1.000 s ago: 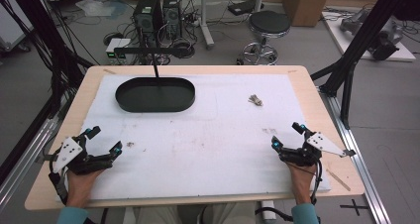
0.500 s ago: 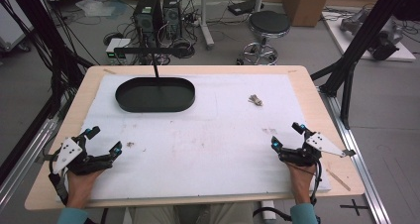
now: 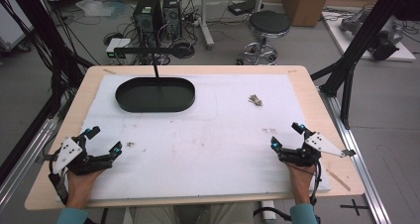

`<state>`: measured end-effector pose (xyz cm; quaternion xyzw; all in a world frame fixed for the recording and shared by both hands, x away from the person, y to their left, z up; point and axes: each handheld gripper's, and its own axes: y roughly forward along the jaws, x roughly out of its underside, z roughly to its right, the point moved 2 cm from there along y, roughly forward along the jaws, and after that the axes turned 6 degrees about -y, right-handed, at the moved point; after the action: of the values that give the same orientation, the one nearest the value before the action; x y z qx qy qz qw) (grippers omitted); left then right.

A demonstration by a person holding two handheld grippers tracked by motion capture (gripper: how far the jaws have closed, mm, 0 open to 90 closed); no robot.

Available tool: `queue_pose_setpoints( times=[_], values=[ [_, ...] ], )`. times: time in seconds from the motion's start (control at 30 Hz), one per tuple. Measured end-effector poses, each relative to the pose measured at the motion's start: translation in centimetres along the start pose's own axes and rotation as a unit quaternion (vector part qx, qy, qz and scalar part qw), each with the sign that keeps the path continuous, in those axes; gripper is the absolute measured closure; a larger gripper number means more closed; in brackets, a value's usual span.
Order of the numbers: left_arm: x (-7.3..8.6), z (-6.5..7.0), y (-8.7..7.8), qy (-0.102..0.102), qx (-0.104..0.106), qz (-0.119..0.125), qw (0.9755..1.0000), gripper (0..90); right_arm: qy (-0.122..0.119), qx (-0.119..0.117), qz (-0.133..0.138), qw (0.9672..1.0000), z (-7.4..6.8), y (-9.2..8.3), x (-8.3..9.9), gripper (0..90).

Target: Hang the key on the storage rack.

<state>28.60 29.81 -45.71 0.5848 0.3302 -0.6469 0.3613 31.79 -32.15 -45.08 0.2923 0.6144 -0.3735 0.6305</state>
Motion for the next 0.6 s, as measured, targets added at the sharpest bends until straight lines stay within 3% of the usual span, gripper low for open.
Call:
queue_pose_setpoints(
  times=[0.6],
  values=[
    [-0.01, 0.03, 0.01, 0.001, -0.001, 0.001, 1.0, 4.9, 0.003, -0.003, 0.002, 1.0, 0.09, -0.03, -0.03, 0.6]
  ],
)
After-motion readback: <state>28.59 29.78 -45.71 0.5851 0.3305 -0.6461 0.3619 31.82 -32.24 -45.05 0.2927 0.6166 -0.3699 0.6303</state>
